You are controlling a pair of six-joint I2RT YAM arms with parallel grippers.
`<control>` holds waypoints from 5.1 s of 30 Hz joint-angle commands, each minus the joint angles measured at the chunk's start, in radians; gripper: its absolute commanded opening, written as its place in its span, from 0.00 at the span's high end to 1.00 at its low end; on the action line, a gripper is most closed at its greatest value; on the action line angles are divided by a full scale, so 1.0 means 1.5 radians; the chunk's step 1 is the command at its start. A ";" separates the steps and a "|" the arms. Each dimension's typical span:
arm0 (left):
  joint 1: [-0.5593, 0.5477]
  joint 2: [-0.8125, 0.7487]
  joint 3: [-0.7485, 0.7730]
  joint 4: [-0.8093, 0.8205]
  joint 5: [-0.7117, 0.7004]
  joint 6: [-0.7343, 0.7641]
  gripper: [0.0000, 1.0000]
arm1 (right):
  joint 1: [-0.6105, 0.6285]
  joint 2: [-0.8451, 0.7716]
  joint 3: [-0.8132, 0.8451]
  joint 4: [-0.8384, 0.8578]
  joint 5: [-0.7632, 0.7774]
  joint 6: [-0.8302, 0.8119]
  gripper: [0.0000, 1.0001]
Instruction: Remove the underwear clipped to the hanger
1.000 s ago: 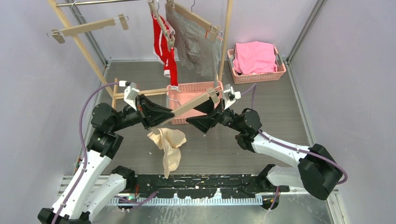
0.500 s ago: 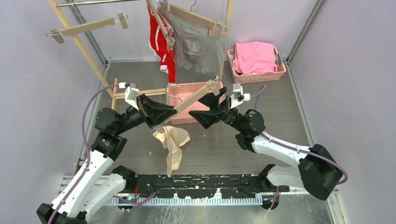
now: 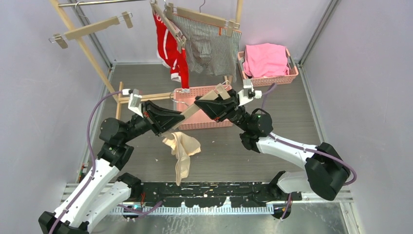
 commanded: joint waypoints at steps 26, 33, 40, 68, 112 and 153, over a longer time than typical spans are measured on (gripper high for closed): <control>-0.005 -0.037 0.011 -0.003 -0.014 0.102 0.52 | 0.006 -0.088 0.005 -0.046 0.033 -0.024 0.99; -0.005 -0.088 0.046 -0.192 -0.052 0.219 0.42 | 0.005 -0.099 0.024 -0.049 -0.004 0.002 0.99; -0.005 -0.117 0.036 -0.268 -0.085 0.254 0.36 | 0.006 -0.138 0.016 -0.053 -0.017 0.014 0.99; -0.005 -0.072 0.015 -0.119 0.052 0.174 0.64 | 0.006 -0.169 -0.001 -0.061 -0.022 0.025 0.99; -0.027 0.051 0.038 -0.018 0.173 0.096 0.98 | 0.008 -0.094 0.040 0.003 -0.020 0.044 0.99; -0.027 -0.045 0.380 -0.984 -0.678 0.371 1.00 | 0.330 -0.108 -0.065 -0.883 0.499 -0.226 0.01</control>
